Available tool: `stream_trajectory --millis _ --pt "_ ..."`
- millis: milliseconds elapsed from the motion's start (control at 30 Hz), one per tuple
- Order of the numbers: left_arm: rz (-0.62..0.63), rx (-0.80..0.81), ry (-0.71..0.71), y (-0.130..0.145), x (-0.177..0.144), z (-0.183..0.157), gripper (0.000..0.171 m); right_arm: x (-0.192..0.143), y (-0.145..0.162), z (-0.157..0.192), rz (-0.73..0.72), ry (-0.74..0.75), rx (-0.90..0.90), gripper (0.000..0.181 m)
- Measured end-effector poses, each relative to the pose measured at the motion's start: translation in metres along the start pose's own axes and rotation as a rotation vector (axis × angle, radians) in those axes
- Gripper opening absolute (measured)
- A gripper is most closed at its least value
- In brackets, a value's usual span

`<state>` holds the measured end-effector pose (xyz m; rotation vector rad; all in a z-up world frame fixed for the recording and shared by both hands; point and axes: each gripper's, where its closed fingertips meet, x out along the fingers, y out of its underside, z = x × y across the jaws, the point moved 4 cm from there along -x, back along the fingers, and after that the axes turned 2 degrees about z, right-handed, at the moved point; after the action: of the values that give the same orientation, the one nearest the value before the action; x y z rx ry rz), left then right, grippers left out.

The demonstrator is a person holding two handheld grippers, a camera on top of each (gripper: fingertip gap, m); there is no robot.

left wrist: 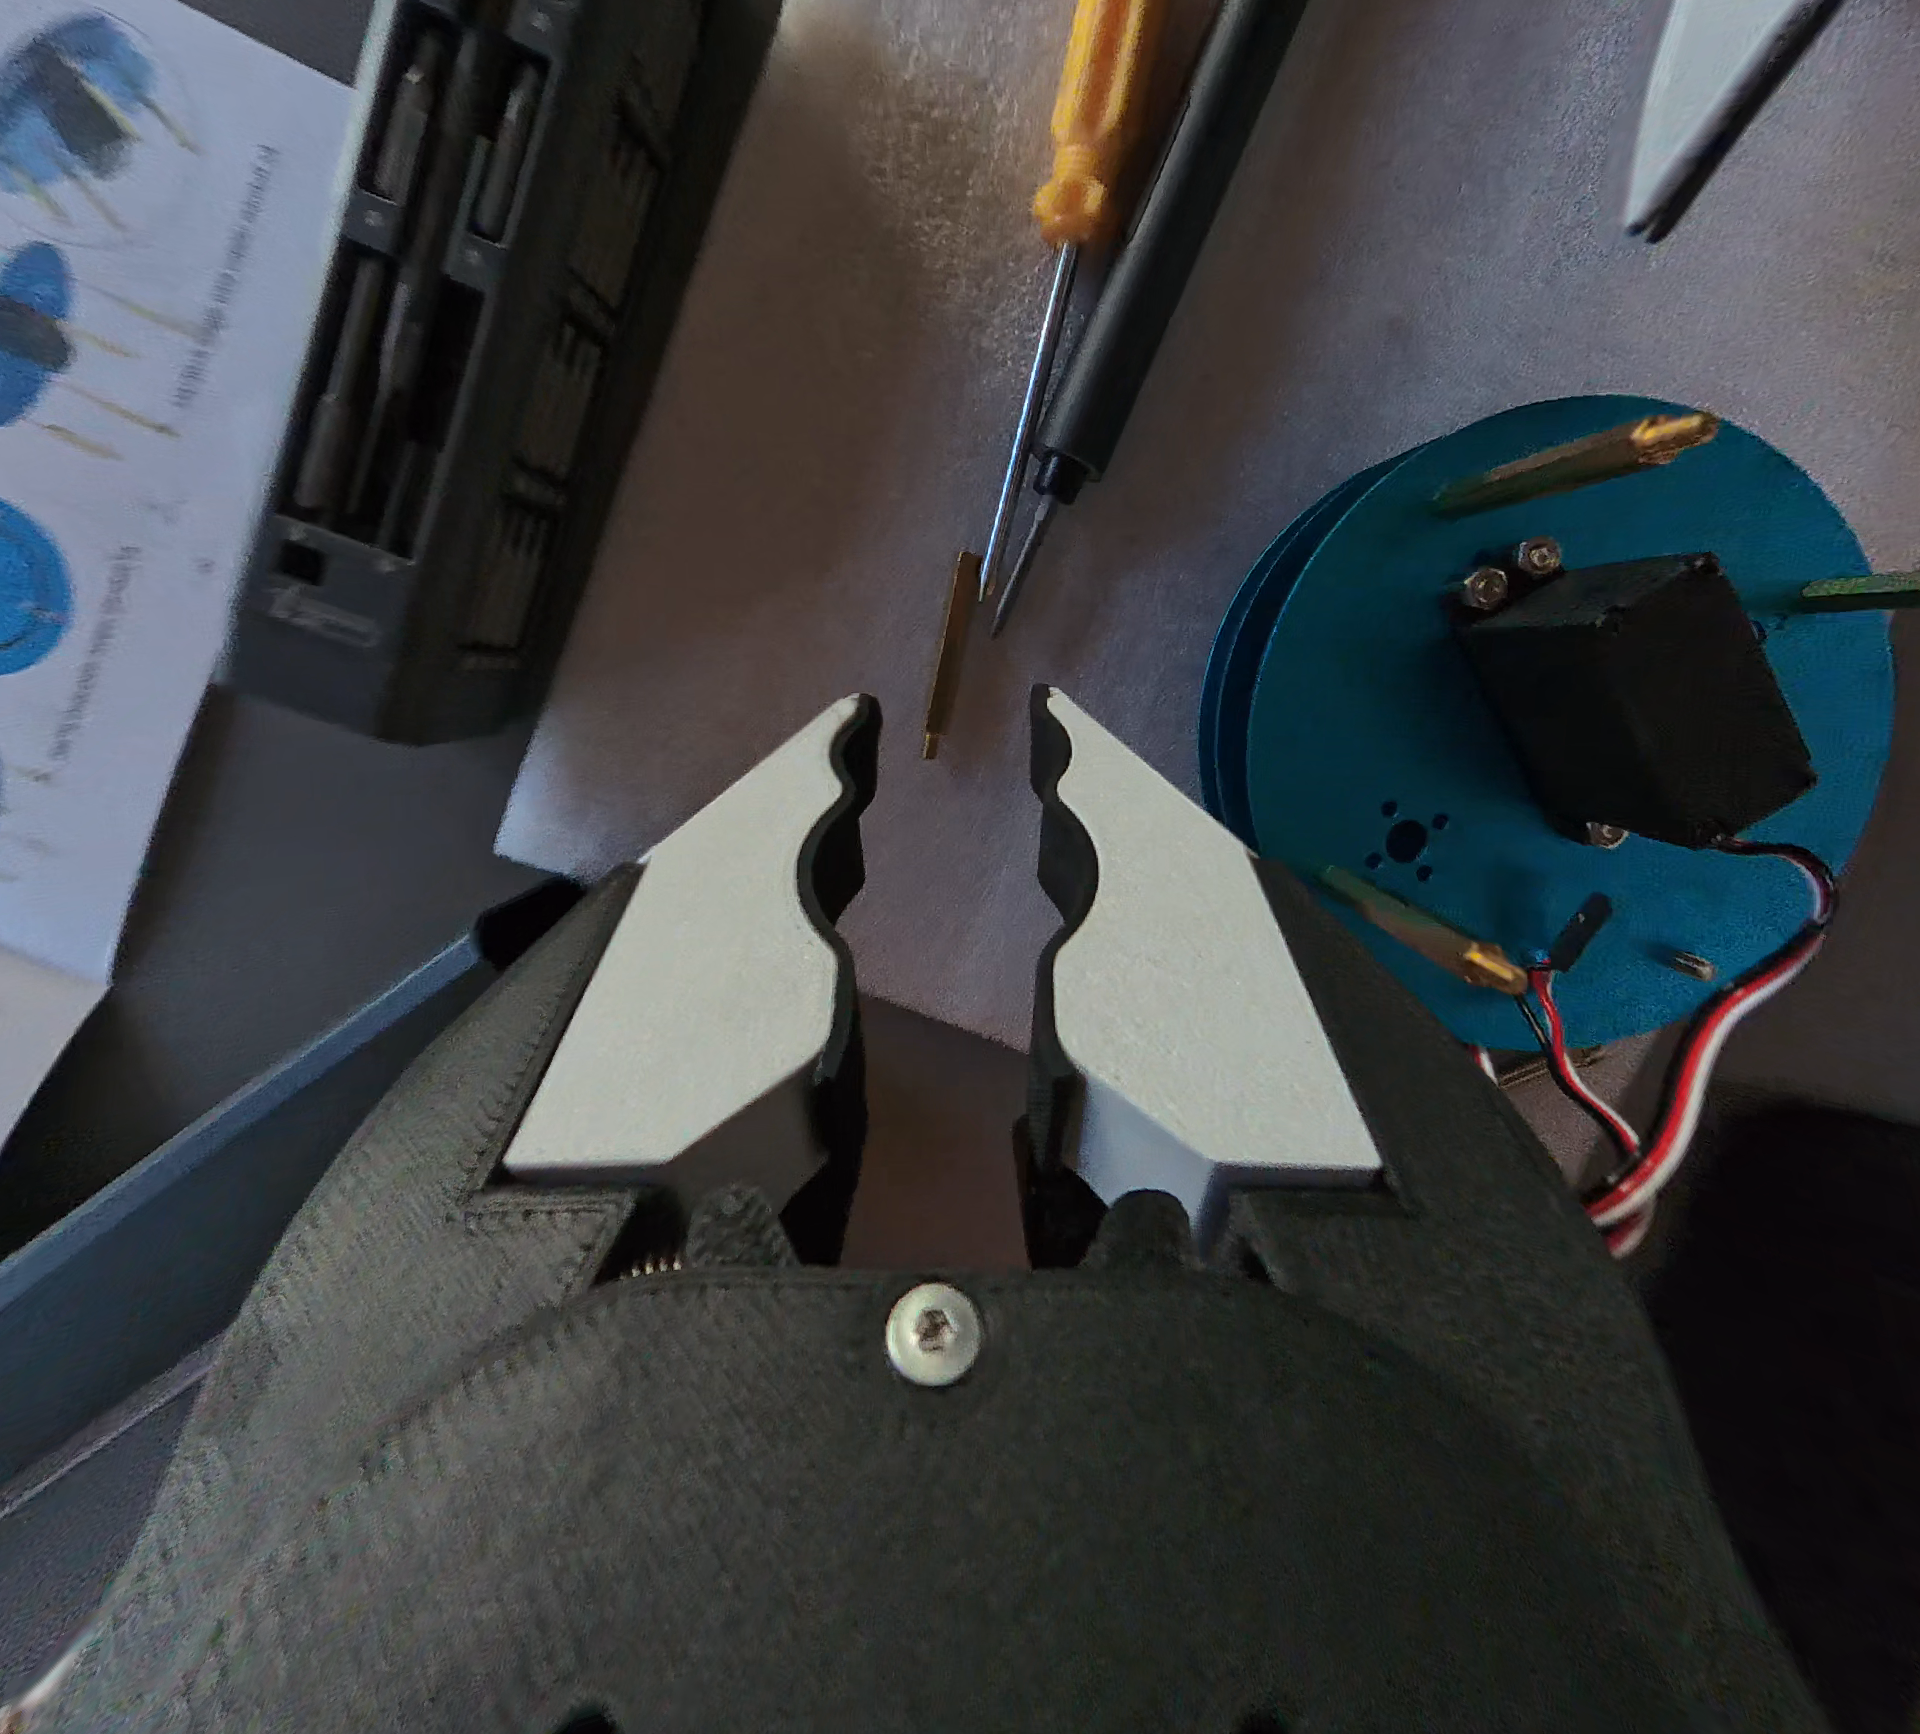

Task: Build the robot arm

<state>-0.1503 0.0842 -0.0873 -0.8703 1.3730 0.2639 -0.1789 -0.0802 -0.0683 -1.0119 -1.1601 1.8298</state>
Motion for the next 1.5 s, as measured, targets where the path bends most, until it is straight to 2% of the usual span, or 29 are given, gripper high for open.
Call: stream_trajectory --millis 67,167,267,333,367,500,600,700,767,867,933,1067,1133,1233,1300,1333,1367,1433,1500 --pt "0.034 0.009 0.018 0.001 0.01 0.0 0.027 -0.002 0.005 0.004 0.013 0.0 0.006 0.053" --pt "0.112 0.051 -0.054 0.009 0.02 0.007 0.027 -0.007 0.01 0.009 0.033 0.005 0.006 0.053" --pt "0.107 0.033 -0.065 0.01 0.026 0.009 0.034 -0.01 0.014 0.011 0.055 0.015 0.0 0.053" --pt "0.093 -0.006 -0.058 0.012 0.023 0.011 0.03 -0.01 0.016 0.012 0.059 0.013 0.005 0.053" --pt "0.099 -0.023 -0.075 0.015 0.02 0.014 0.007 -0.011 0.016 0.012 0.056 0.013 0.007 0.053" --pt "0.098 -0.102 -0.086 0.032 0.005 0.014 0.005 -0.014 0.012 0.013 0.024 0.028 0.002 0.053" --pt "0.067 -0.24 -0.058 0.044 -0.011 0.01 0.005 -0.017 -0.002 0.012 -0.023 0.107 -0.042 0.051" --pt "-0.027 -0.379 -0.038 0.053 -0.035 -0.001 0.005 -0.019 -0.032 0.026 -0.062 0.263 -0.246 0.051" --pt "-0.108 -0.464 -0.055 0.058 -0.054 -0.011 0.005 -0.015 -0.05 0.045 -0.029 0.357 -0.434 0.055" --pt "-0.258 -0.58 -0.003 0.062 -0.079 -0.041 0.004 0.011 -0.065 0.083 0.057 0.43 -0.72 0.039" --pt "-0.338 -0.658 0.055 0.065 -0.087 -0.067 0.004 0.038 -0.067 0.098 0.128 0.503 -0.914 0.027" --pt "-0.473 -0.766 0.211 0.068 -0.092 -0.115 0.004 0.09 -0.052 0.099 0.349 0.67 -1.369 0.027" --pt "-0.509 -0.787 0.281 0.068 -0.092 -0.133 0.004 0.108 -0.047 0.096 0.411 0.692 -1.468 0.027" --pt "-0.494 -0.79 0.277 0.074 -0.09 -0.147 0.003 0.12 -0.043 0.092 0.474 0.707 -1.475 0.021" --pt "-0.538 -0.795 0.328 0.073 -0.093 -0.154 0.004 0.122 -0.038 0.091 0.522 0.684 -1.459 0.014" --pt "-0.56 -0.796 0.35 0.072 -0.095 -0.157 0.004 0.121 -0.04 0.092 0.507 0.692 -1.453 0.005" --pt "-0.581 -0.791 0.359 0.071 -0.096 -0.159 0.004 0.119 -0.042 0.093 0.485 0.694 -1.43 0.005" --pt "-0.676 -0.747 0.382 0.066 -0.104 -0.162 0.004 0.11 -0.048 0.094 0.387 0.685 -1.25 0.004" --pt "-0.815 -0.679 0.379 0.066 -0.115 -0.165 0.006 0.101 -0.05 0.096 0.228 0.591 -0.865 0.004"
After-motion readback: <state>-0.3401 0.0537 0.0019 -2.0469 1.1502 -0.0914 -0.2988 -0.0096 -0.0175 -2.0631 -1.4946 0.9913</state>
